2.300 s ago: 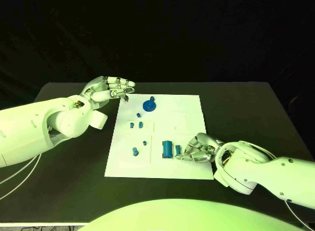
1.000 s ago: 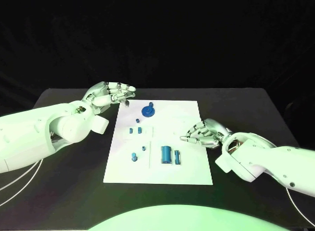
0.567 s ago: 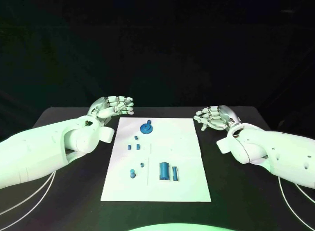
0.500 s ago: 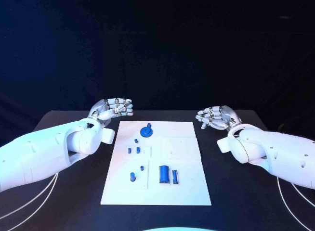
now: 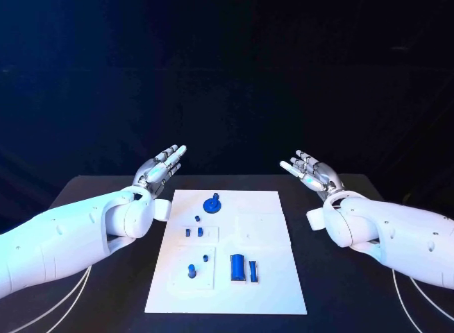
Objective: Assemble the parts on the task board
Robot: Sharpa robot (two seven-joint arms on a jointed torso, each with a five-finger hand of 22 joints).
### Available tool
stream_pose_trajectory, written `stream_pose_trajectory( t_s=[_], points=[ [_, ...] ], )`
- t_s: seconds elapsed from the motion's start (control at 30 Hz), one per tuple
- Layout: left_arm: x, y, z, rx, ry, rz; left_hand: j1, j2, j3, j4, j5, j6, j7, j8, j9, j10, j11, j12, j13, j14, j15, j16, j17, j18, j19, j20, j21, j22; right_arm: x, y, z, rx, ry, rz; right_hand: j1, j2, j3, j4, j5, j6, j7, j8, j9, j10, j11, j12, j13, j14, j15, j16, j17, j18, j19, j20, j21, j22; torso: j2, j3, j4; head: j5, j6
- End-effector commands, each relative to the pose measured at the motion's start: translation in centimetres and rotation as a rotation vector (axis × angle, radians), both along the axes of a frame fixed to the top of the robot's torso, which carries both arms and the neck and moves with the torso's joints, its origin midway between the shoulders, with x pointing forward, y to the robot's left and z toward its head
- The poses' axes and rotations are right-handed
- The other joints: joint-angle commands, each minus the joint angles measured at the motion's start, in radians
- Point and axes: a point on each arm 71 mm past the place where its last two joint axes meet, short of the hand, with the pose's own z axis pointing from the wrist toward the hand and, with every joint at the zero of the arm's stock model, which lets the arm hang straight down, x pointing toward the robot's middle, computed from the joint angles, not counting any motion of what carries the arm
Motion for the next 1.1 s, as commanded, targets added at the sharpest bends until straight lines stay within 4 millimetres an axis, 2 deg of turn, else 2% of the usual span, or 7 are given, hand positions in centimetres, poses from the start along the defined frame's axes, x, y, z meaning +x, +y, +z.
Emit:
stream_pose_trajectory(
  t_s=[0.03,0.13,0.27,0.53,1.1],
  points=[
    [-0.8,-0.8,0.2,0.037,-0.022,0.069,-0.920,0.040,-0.074,-0.048,-0.052,-0.153,-0.030,-0.043,-0.045,-0.172,-0.035,-0.034,-0.012,-0.133,-0.031,-0.067,-0.033,-0.036,-0.116,-0.053,-0.040,-0.071,-1.1,1.2,0.7,0.102,-0.032,-0.058,-0.890,0.025,-0.039,-0.056,-0.030,-0.165,-0.036,-0.034,-0.060,-0.323,-0.027,-0.015,-0.045,-0.222,-0.019,-0.049,-0.086,-0.043,-0.221,-0.039,-0.013,-0.103,-0.013,0.0102,0.0119,-0.010,0.040],
    [-1.9,-2.1,0.4,0.047,-0.026,0.095,-0.920,0.040,-0.074,-0.048,-0.052,-0.153,-0.030,-0.043,-0.045,-0.172,-0.035,-0.034,-0.012,-0.133,-0.031,-0.067,-0.033,-0.036,-0.116,-0.053,-0.040,-0.071,-2.3,2.5,1.3,0.176,-0.033,-0.077,-0.890,0.025,-0.039,-0.056,-0.030,-0.165,-0.036,-0.034,-0.060,-0.323,-0.027,-0.015,-0.045,-0.222,-0.019,-0.049,-0.086,-0.043,-0.221,-0.039,-0.013,-0.103,-0.018,0.0141,0.0165,-0.015,0.059],
    [-3.4,-3.6,0.7,0.062,-0.032,0.129,-0.920,0.040,-0.074,-0.048,-0.052,-0.153,-0.030,-0.043,-0.045,-0.172,-0.035,-0.034,-0.012,-0.133,-0.031,-0.067,-0.033,-0.036,-0.116,-0.053,-0.040,-0.071,-3.5,3.8,1.9,0.243,-0.029,-0.097,-0.890,0.025,-0.039,-0.056,-0.030,-0.165,-0.036,-0.034,-0.060,-0.323,-0.027,-0.015,-0.045,-0.222,-0.019,-0.049,-0.086,-0.043,-0.221,-0.039,-0.013,-0.103,-0.021,0.0164,0.0191,-0.017,0.070],
    [-5.2,-5.2,1.1,0.077,-0.039,0.165,-0.920,0.040,-0.074,-0.048,-0.052,-0.153,-0.030,-0.043,-0.045,-0.172,-0.035,-0.034,-0.012,-0.133,-0.031,-0.067,-0.033,-0.036,-0.116,-0.053,-0.040,-0.071,-4.3,4.5,2.3,0.281,-0.025,-0.110,-0.890,0.025,-0.039,-0.056,-0.030,-0.165,-0.036,-0.034,-0.060,-0.323,-0.027,-0.015,-0.045,-0.222,-0.019,-0.049,-0.086,-0.043,-0.221,-0.039,-0.013,-0.103,-0.021,0.0164,0.0192,-0.017,0.070],
    [-5.3,-5.3,1.2,0.078,-0.040,0.167,-0.920,0.040,-0.074,-0.048,-0.052,-0.153,-0.030,-0.043,-0.045,-0.172,-0.035,-0.034,-0.012,-0.133,-0.031,-0.067,-0.033,-0.036,-0.116,-0.053,-0.040,-0.071,-4.3,4.5,2.3,0.281,-0.025,-0.110,-0.890,0.025,-0.039,-0.056,-0.030,-0.165,-0.036,-0.034,-0.060,-0.323,-0.027,-0.015,-0.045,-0.222,-0.019,-0.049,-0.086,-0.043,-0.221,-0.039,-0.013,-0.103,-0.021,0.0164,0.0192,-0.017,0.070]
  ],
)
